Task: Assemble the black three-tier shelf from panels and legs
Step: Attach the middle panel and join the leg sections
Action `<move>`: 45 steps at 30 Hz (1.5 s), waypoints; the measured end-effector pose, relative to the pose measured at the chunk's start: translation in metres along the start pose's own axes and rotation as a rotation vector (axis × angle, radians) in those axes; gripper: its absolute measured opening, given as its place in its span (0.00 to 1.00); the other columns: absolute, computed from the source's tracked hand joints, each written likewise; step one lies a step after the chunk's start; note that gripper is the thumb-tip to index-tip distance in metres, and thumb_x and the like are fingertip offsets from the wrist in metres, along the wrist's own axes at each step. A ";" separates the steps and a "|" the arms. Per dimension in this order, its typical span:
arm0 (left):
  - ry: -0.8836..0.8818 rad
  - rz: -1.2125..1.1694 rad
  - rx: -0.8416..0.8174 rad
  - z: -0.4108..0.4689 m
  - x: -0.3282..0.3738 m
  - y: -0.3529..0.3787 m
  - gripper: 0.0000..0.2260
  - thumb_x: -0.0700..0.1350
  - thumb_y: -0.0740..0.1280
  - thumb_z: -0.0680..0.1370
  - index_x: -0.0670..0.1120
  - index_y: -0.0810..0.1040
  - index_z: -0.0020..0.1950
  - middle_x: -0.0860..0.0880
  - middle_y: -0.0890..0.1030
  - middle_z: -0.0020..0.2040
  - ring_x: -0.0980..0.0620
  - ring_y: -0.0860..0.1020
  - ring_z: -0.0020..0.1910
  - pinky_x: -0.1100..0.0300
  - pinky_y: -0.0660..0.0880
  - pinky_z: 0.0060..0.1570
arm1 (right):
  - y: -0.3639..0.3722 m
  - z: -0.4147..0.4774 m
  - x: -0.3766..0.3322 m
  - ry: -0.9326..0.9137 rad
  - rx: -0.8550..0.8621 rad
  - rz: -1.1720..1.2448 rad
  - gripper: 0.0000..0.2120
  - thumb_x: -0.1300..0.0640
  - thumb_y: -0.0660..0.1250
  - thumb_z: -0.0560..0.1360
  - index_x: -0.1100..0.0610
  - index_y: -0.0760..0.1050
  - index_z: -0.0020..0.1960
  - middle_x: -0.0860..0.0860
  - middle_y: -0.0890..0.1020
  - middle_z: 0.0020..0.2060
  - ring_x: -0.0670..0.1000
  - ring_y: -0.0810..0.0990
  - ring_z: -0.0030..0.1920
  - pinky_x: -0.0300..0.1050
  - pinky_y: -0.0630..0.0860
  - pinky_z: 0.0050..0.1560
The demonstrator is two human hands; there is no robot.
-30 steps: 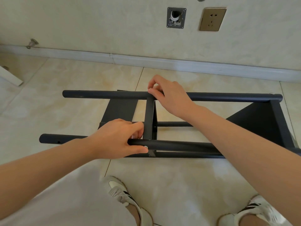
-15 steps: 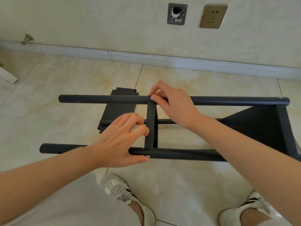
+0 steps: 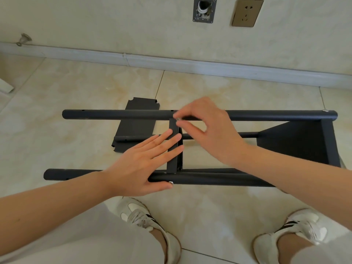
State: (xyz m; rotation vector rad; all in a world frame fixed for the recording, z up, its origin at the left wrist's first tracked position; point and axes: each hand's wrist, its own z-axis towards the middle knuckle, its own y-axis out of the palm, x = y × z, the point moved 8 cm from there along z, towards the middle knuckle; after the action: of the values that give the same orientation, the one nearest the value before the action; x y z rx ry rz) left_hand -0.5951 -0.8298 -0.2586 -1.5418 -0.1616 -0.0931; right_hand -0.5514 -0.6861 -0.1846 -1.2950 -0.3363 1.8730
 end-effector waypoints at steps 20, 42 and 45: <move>0.001 -0.062 0.058 0.000 0.001 -0.001 0.36 0.63 0.64 0.79 0.49 0.58 0.82 0.48 0.55 0.83 0.47 0.51 0.82 0.54 0.50 0.80 | 0.095 -0.058 0.064 0.643 -0.698 0.422 0.04 0.60 0.74 0.71 0.57 0.86 0.45 0.53 0.87 0.41 0.53 0.84 0.44 0.48 0.79 0.55; -0.001 -0.057 0.062 0.000 0.001 -0.002 0.36 0.64 0.64 0.78 0.49 0.59 0.81 0.49 0.56 0.83 0.47 0.51 0.82 0.59 0.50 0.79 | 0.110 -0.065 0.071 0.795 -0.871 0.630 0.06 0.58 0.71 0.75 0.58 0.85 0.49 0.54 0.85 0.44 0.46 0.79 0.41 0.42 0.79 0.48; -0.004 -0.058 0.061 0.000 0.001 -0.002 0.36 0.64 0.64 0.78 0.50 0.60 0.81 0.49 0.56 0.83 0.48 0.51 0.82 0.61 0.49 0.79 | 0.116 -0.068 0.073 0.843 -0.918 0.641 0.06 0.59 0.70 0.76 0.58 0.84 0.51 0.57 0.85 0.49 0.48 0.78 0.44 0.46 0.79 0.54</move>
State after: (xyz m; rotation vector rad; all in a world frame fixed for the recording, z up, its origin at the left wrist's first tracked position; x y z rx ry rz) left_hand -0.5948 -0.8295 -0.2568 -1.4765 -0.2107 -0.1300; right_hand -0.5563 -0.7201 -0.3335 -2.9414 -0.3489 1.4257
